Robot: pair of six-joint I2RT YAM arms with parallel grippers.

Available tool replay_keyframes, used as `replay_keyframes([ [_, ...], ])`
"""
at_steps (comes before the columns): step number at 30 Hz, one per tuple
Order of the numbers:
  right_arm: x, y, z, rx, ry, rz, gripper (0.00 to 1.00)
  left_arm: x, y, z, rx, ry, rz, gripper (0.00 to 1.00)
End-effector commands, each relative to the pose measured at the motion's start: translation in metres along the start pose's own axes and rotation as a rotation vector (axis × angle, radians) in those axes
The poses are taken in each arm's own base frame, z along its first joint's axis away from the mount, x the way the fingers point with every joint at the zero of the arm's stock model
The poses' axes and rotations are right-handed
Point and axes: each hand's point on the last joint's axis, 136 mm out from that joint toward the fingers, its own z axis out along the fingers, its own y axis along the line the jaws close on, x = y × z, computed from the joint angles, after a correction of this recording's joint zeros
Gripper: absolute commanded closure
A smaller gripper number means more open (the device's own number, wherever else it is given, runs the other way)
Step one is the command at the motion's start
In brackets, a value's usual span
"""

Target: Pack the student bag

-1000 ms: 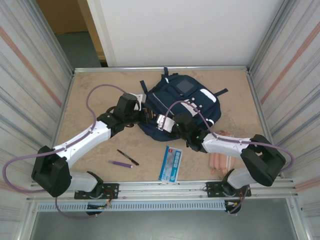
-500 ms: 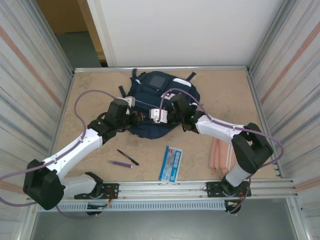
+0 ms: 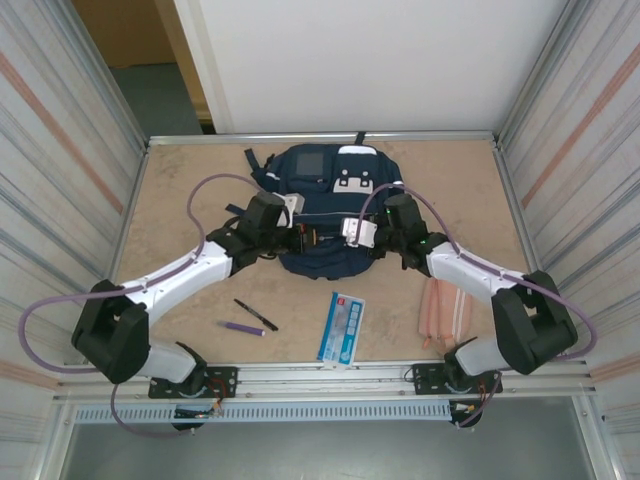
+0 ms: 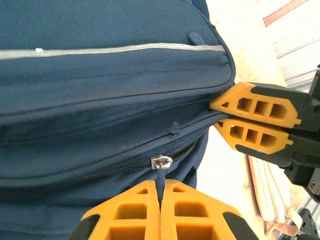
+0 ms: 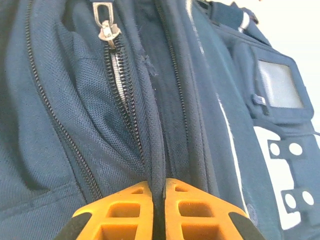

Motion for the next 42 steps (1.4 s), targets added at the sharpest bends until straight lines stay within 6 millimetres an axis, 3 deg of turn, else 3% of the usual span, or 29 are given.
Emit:
replay_keyframes([
  [1, 0.004, -0.014, -0.017, 0.072, 0.029, -0.021, 0.94, -0.004, 0.012, 0.004, -0.038, 0.004, 0.092, 1.00],
  [4, 0.005, -0.011, -0.024, 0.046, 0.054, -0.017, 0.95, -0.014, 0.051, 0.008, -0.086, -0.029, 0.100, 1.00],
  [7, 0.004, -0.009, -0.026, 0.045, 0.049, -0.014, 0.92, -0.033, 0.060, 0.012, 0.018, -0.084, 0.042, 1.00],
  [9, -0.007, -0.008, -0.026, 0.038, 0.016, 0.001, 0.86, -0.037, 0.027, 0.015, 0.156, -0.094, 0.097, 1.00],
  [11, -0.027, -0.006, -0.027, 0.016, -0.031, 0.016, 0.66, -0.030, -0.008, 0.020, 0.202, -0.070, 0.197, 1.00],
  [13, -0.047, -0.004, -0.030, 0.001, -0.087, 0.018, 0.59, -0.022, -0.036, 0.020, 0.228, -0.054, 0.268, 1.00],
  [15, -0.060, -0.003, -0.031, 0.006, -0.128, 0.029, 0.56, -0.020, -0.056, 0.016, 0.238, -0.059, 0.295, 1.00],
  [18, -0.068, 0.005, -0.032, -0.018, -0.148, 0.071, 0.50, -0.025, -0.069, 0.005, 0.226, -0.097, 0.284, 1.00],
  [20, -0.064, 0.011, -0.027, -0.010, -0.131, 0.099, 0.49, -0.029, -0.078, -0.002, 0.256, -0.128, 0.264, 1.00],
  [24, -0.031, 0.013, -0.013, 0.036, -0.013, 0.132, 0.47, -0.031, -0.089, -0.009, 0.277, -0.127, 0.269, 1.00],
  [29, -0.017, 0.046, -0.022, -0.149, 0.025, 0.108, 0.46, -0.027, -0.083, -0.007, 0.259, -0.127, 0.262, 1.00],
  [34, -0.030, 0.051, -0.034, -0.274, 0.012, 0.185, 0.47, -0.027, -0.077, -0.003, 0.240, -0.136, 0.227, 1.00],
  [38, -0.009, 0.044, -0.020, -0.183, 0.085, 0.164, 0.49, -0.032, -0.084, -0.009, 0.242, -0.126, 0.246, 1.00],
  [42, 0.001, 0.040, -0.008, -0.087, 0.160, 0.087, 0.57, -0.031, -0.078, -0.014, 0.213, -0.136, 0.266, 1.00],
])
